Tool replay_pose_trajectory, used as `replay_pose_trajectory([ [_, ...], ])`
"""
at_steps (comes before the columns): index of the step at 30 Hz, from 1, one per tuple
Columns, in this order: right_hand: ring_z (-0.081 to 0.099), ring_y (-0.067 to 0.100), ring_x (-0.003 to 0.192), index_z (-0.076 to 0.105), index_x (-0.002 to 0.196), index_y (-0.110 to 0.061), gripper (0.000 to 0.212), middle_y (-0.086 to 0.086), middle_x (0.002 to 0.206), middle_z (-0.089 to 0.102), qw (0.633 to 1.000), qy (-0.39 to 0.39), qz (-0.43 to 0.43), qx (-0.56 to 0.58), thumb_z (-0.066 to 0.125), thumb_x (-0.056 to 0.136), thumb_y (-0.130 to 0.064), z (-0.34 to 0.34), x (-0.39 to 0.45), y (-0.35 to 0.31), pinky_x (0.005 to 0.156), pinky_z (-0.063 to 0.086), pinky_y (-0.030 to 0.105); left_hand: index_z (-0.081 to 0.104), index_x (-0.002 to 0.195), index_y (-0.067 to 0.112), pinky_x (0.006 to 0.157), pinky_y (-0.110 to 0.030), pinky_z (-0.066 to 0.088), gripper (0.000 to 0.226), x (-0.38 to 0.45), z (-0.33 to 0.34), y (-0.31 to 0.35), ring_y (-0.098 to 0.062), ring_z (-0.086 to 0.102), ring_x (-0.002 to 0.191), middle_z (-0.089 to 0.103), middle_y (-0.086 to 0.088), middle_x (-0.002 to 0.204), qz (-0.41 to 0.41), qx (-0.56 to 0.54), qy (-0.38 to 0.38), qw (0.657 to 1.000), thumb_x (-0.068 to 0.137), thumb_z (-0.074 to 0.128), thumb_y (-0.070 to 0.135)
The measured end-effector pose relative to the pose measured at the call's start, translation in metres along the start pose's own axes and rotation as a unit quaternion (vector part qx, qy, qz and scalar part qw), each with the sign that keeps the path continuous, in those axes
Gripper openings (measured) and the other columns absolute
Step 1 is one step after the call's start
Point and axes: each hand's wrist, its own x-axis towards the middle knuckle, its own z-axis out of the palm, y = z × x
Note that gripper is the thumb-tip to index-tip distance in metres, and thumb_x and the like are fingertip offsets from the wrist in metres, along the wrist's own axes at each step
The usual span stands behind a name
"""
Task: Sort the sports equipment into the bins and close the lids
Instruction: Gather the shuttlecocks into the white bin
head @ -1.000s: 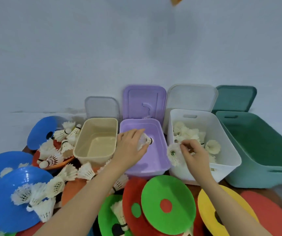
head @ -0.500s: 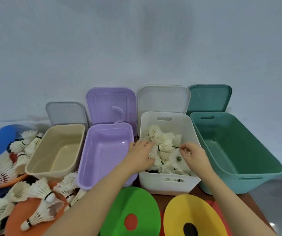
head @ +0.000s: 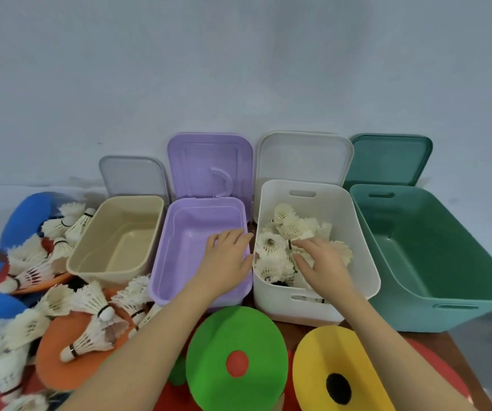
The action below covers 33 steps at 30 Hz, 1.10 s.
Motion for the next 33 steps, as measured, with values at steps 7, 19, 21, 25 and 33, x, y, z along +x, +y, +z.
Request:
replay_pose_trajectory([
  [7,0.06,0.016,0.087,0.067,0.105,-0.012,0.021,-0.001,0.097,0.065,0.995,0.065,-0.035,0.067,0.056,0.087,-0.013,0.034,0.005,-0.067,0.076,0.044,0.026,0.067,0.107,0.014,0.076,-0.043,0.049,0.05,-0.045,-0.033,-0.063,-0.026,0.065,0.094,0.066,-0.005,0.107,-0.021,0.014,-0.002,1.0,0.075,0.038,0.039],
  [19,0.06,0.015,0.081,0.067,0.104,-0.015,0.026,-0.003,0.09,0.064,0.996,0.034,-0.03,0.081,0.057,0.082,-0.025,0.12,0.005,-0.195,0.074,0.044,0.033,0.064,0.107,0.018,0.083,-0.038,0.038,0.045,-0.146,-0.065,-0.209,-0.027,0.06,0.099,0.064,-0.004,0.109,-0.091,0.011,-0.005,0.996,0.077,0.039,0.04],
  [21,0.061,0.019,0.091,0.067,0.105,-0.021,0.029,-0.006,0.095,0.065,0.999,0.001,-0.036,0.028,0.056,0.081,-0.032,0.141,0.002,-0.212,0.078,0.028,0.029,0.063,0.111,0.017,0.084,-0.043,0.038,0.051,-0.161,-0.063,-0.227,-0.029,0.057,0.105,0.062,-0.005,0.114,-0.104,0.009,-0.019,0.994,0.077,0.035,0.041],
  [25,0.058,0.022,0.093,0.068,0.1,-0.03,0.033,-0.008,0.099,0.064,0.998,-0.036,-0.016,-0.054,0.064,0.067,-0.035,0.181,-0.007,-0.239,0.074,0.017,0.027,0.055,0.126,0.02,0.094,-0.042,0.026,0.047,-0.186,-0.056,-0.257,-0.028,0.045,0.119,0.053,-0.002,0.127,-0.111,0.003,-0.039,0.993,0.082,0.051,0.037],
  [33,0.06,0.028,0.086,0.062,0.059,-0.03,0.035,-0.003,0.091,0.064,0.983,-0.047,0.021,-0.175,0.087,0.042,-0.012,0.218,-0.01,-0.252,0.082,0.021,0.034,0.041,0.135,0.03,0.097,-0.033,0.013,0.046,-0.194,-0.045,-0.273,-0.017,0.032,0.125,0.049,0.01,0.13,-0.158,-0.04,-0.042,0.986,0.091,0.049,0.04],
])
